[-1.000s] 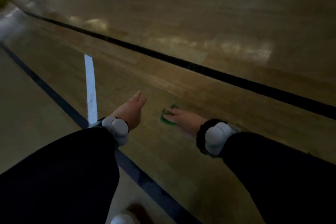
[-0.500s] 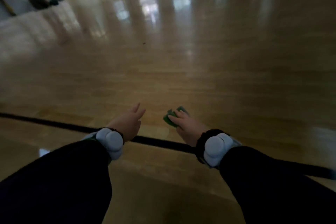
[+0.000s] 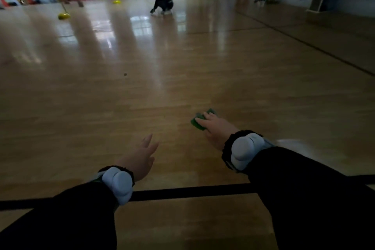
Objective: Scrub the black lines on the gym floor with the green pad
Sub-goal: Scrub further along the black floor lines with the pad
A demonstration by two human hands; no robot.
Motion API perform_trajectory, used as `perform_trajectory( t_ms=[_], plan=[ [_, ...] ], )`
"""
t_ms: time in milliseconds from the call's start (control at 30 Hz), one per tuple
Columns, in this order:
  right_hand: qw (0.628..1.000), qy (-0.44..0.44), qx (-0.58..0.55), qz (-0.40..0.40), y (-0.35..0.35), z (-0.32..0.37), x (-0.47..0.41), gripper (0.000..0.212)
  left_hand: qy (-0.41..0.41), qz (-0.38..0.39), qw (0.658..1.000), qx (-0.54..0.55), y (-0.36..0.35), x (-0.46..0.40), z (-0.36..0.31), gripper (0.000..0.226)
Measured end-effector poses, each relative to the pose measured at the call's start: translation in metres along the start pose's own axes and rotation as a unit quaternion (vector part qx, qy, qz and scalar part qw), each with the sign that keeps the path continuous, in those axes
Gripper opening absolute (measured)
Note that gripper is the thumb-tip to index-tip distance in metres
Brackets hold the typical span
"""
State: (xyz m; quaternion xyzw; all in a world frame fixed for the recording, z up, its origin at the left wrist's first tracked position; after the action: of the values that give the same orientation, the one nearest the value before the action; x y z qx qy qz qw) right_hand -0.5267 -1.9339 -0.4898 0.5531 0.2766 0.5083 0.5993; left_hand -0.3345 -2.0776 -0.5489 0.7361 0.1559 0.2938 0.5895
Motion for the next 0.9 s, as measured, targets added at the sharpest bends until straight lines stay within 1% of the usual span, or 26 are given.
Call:
perform_trajectory(
  t_ms=[133,300,467,567,667,800,900],
  plan=[
    [1.0,0.01,0.026,-0.002,0.018,0.006,-0.01,0.051,0.006,0.009,1.0,0.017,-0.001,-0.013,0.002,0.053],
    [1.0,0.023,0.021,-0.004,0.03,-0.012,-0.023,0.051,0.022,0.025,0.999,0.02,-0.002,-0.023,-0.02,0.054],
    [0.999,0.027,0.01,-0.013,0.059,-0.016,-0.024,0.05,0.05,0.006,0.999,0.007,0.038,-0.003,-0.02,0.053],
    [0.998,0.035,0.014,-0.045,0.081,-0.003,-0.026,0.05,0.063,-0.019,0.998,-0.008,0.064,0.008,-0.007,0.054],
    [0.996,0.042,0.014,-0.076,0.083,0.019,-0.033,0.05,0.057,-0.053,0.997,-0.028,0.072,0.011,0.011,0.054],
    [0.995,0.037,0.012,-0.089,0.062,0.053,-0.051,0.051,0.031,-0.068,0.997,-0.025,0.064,0.014,0.045,0.055],
    [0.996,0.013,0.021,-0.088,0.04,0.084,-0.057,0.051,-0.013,-0.07,0.997,-0.035,0.057,0.019,0.077,0.055]
  ],
)
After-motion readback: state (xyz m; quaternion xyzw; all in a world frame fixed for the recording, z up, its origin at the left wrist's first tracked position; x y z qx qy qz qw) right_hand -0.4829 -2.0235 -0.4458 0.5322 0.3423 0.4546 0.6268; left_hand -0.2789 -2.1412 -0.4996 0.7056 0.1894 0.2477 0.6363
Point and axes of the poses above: each hand's wrist, its own x-axis away from the middle knuckle, its own y-axis out of the back of the hand, z = x × y, the point moved 1 cm from there along -x, towards the middle knuckle, and after that the axes turned 2 degrees about y, right-handed, at the moved point
